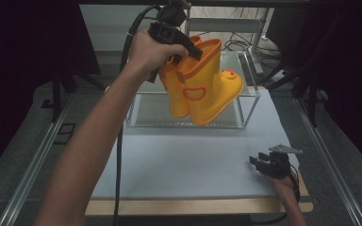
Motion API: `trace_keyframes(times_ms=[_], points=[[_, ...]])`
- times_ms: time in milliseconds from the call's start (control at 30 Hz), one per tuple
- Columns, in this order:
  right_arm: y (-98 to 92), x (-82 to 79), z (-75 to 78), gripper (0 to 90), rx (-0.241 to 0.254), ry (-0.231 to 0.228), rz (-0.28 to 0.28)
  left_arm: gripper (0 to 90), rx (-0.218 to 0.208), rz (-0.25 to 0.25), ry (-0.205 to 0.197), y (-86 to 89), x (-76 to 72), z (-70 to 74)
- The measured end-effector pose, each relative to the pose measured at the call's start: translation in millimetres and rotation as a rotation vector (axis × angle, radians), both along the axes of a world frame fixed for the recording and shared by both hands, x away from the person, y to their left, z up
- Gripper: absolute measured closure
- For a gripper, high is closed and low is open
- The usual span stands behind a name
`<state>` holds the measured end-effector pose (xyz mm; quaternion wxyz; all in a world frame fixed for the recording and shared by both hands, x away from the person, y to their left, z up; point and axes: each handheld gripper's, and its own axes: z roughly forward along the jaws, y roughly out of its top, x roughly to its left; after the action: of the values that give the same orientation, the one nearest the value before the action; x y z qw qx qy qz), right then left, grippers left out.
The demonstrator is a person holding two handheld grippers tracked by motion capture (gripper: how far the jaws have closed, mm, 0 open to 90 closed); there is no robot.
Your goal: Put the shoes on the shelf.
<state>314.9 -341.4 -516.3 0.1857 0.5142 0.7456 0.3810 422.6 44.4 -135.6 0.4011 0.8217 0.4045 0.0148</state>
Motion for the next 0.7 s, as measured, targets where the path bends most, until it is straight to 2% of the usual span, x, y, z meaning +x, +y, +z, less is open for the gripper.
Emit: trace_keyframes(times_ms=[167,367,500,700], points=[[1.3,-0.8,0.6,49.2,0.001,0.000,0.005,82.3,-0.004,0.106,0.001,7.5,24.8,-4.4],[1.3,-0.9,1.2,49.1,0.006,-0.001,0.004,82.2,0.031,0.208,0.004,11.8,54.0,-10.9],[1.0,-0.9,0.8,49.2,0.007,-0.001,0.002,82.3,0.036,0.264,0.009,16.1,76.4,-15.7],[2.1,-0.5,0.2,49.2,0.002,0.004,0.007,82.2,0.054,0.304,0.017,17.4,108.5,-23.7]])
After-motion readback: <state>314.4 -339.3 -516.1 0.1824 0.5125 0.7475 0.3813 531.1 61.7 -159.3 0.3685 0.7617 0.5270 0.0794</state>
